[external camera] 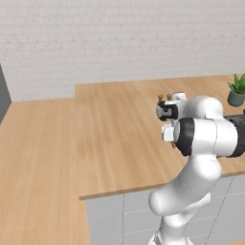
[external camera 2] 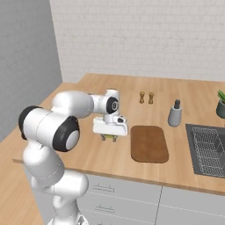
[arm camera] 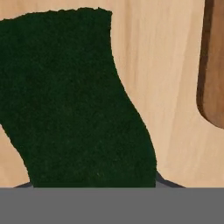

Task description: Pick up the sponge from the counter and clean the cutting board by briefly scrubbing or pressing down on the cutting board. Once finished, release the sponge.

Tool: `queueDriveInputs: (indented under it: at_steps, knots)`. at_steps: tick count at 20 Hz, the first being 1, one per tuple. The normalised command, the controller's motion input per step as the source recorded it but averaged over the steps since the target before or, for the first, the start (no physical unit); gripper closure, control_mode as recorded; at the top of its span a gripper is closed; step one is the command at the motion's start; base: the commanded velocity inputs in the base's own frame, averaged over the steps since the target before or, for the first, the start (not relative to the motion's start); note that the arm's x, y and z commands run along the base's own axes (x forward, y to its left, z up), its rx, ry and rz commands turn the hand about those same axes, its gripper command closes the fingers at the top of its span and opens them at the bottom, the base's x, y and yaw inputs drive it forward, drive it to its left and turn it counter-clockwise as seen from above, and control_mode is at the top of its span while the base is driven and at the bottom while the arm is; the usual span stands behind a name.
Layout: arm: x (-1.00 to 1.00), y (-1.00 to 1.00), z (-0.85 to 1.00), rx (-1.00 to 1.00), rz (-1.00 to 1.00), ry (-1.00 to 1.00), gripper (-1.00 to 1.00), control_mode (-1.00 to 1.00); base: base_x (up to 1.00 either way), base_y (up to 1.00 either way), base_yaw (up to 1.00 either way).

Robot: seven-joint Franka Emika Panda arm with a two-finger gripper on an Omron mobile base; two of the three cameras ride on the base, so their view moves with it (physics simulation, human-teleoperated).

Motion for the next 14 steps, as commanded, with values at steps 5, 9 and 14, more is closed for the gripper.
queueDriveInputs:
  at_steps: [5, 9, 14]
  knots:
    - [0.25, 0.14, -0.74, 0.03, 0.00, 0.14, 1.00, -1.00, 0.00, 0.00, 0.00]
    - [0.34, 0.02, -0.65, 0.02, 0.00, 0.14, 1.00, -1.00, 0.00, 0.00, 0.00]
    - [0.31, 0.05, -0.64, 0.00, 0.00, 0.12, 1.00, -1.00, 0.00, 0.00, 0.00]
